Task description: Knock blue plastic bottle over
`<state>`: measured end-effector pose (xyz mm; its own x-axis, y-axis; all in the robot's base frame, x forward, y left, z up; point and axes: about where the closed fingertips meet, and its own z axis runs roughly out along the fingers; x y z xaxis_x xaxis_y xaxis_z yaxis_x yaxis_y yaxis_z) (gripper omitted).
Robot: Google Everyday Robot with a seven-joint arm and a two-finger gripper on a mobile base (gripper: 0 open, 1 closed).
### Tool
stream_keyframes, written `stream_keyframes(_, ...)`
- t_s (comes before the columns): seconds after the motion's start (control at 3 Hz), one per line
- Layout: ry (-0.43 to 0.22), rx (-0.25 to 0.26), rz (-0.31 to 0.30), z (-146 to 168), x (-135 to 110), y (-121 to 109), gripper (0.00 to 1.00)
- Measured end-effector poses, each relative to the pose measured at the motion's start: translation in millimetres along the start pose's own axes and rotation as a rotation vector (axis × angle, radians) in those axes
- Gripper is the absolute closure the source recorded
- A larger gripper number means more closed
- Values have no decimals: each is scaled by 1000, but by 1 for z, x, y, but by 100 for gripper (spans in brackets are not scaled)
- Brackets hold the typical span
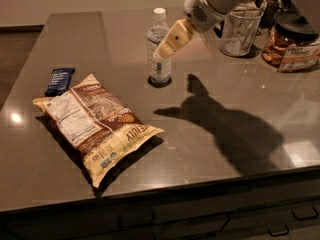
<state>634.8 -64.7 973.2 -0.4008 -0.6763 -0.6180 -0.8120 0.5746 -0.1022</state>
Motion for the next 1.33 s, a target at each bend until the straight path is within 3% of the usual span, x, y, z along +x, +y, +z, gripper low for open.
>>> stream_keyframes(0.33,-42,-24,47,34,-33,4,0)
stream_keyframes(0.67,-71,-36,94,63,-54,0,26)
stream_keyframes(1.0,-85,-42,113,70,-60,-2,50)
stream_keyframes(1.33,-91,-37,93,50,-65,1,74)
